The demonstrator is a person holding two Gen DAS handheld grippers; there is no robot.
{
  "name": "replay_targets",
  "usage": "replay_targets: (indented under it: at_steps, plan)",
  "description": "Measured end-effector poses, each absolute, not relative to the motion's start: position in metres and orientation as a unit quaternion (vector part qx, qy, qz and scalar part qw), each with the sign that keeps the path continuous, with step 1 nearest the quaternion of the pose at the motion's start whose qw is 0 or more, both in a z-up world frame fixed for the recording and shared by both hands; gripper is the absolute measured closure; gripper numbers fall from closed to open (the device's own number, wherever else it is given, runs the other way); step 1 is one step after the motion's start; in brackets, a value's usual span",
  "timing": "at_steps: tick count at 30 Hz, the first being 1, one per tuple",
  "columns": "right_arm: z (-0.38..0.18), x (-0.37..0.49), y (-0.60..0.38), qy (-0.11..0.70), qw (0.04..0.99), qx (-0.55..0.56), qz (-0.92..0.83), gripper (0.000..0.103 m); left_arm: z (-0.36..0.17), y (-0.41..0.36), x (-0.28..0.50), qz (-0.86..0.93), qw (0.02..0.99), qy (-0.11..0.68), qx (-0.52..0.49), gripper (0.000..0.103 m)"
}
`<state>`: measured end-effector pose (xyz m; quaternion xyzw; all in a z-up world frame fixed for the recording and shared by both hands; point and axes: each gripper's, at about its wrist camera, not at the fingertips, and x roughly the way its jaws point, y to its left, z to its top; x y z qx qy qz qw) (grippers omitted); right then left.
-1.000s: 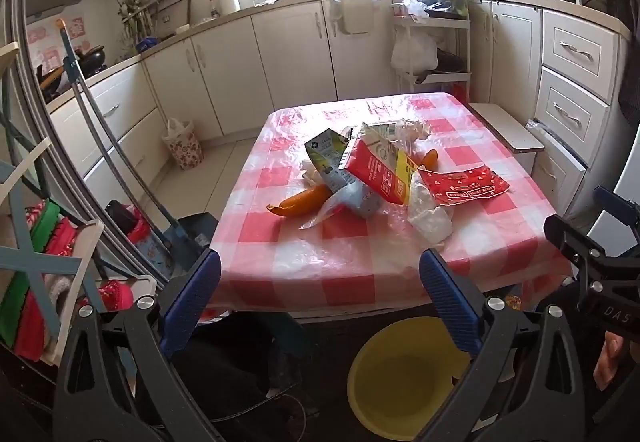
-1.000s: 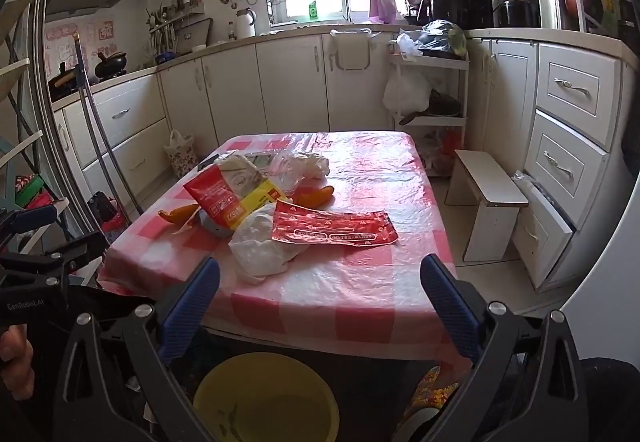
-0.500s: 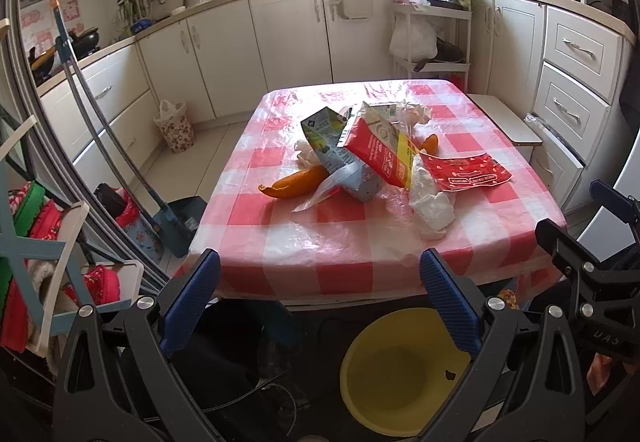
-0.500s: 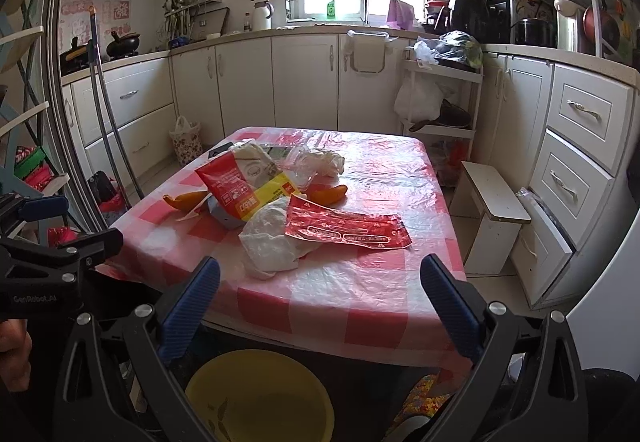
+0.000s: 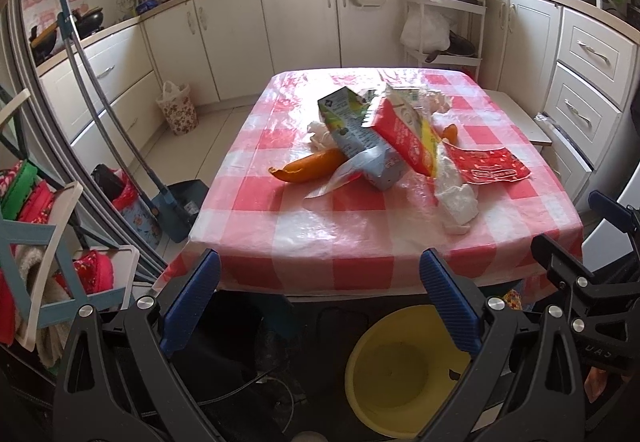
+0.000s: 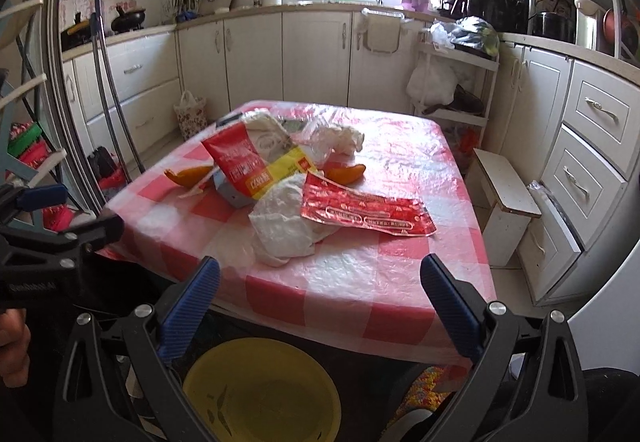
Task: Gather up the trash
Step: 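Move both tools toward the trash pile on the table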
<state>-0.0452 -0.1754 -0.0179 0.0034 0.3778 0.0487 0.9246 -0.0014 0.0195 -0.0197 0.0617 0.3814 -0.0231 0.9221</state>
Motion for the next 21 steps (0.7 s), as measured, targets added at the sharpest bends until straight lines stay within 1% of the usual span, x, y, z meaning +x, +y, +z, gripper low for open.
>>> replay_targets:
  at_steps: [7,21]
  plan:
    - [-0.027,-0.036,-0.185,0.417,0.908,0.023,0.037,0.007,-0.023,0.022,0.003,-0.012,0.92,0.386,0.066,0.007]
    - [-0.033,-0.034,-0.201,0.444,0.895,0.043,0.025,0.007,-0.022,0.001,0.002,-0.015,0.916,0.389,0.096,0.007]
